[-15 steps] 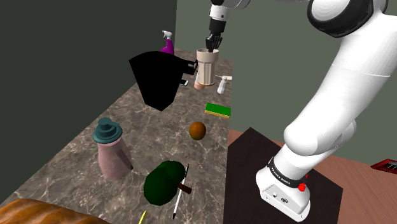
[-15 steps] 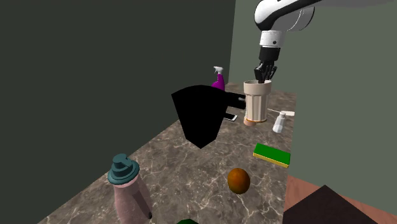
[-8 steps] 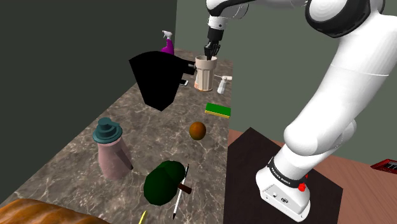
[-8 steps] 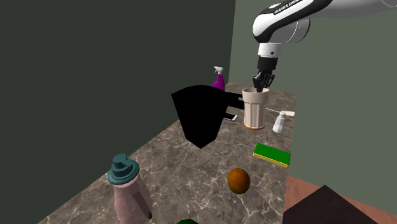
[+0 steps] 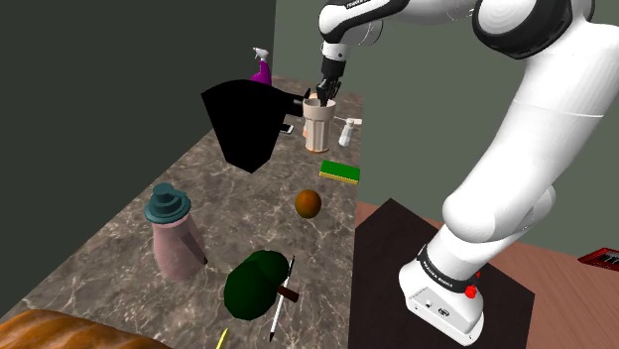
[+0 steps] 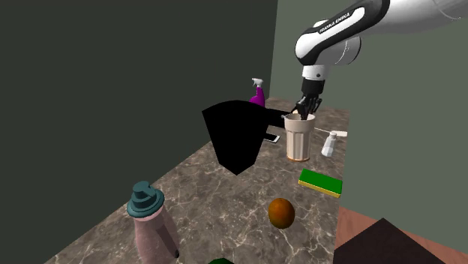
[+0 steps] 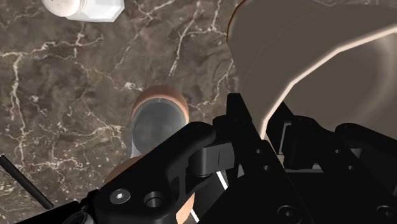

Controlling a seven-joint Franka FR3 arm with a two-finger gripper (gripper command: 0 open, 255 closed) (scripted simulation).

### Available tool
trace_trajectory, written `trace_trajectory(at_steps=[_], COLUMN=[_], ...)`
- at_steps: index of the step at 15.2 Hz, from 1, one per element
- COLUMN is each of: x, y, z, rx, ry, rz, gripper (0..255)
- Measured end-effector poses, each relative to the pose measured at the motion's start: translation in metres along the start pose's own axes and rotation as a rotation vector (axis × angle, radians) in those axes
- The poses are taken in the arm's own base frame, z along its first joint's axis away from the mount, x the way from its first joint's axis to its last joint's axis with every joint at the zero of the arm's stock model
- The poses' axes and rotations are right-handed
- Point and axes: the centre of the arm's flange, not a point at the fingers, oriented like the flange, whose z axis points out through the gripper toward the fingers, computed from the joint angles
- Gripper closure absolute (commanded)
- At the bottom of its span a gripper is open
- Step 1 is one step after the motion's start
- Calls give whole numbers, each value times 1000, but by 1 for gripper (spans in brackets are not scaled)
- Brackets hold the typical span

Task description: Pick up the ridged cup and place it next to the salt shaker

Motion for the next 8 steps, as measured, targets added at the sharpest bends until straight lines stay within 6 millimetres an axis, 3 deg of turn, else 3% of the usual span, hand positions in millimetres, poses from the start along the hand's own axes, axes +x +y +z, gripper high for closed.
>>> trace_trajectory(at_steps=[4,8], x=[1,1], y=[2,3], z=[23,28], rx=[0,0], ry=[0,0], rz=[0,0], gripper=[255,255])
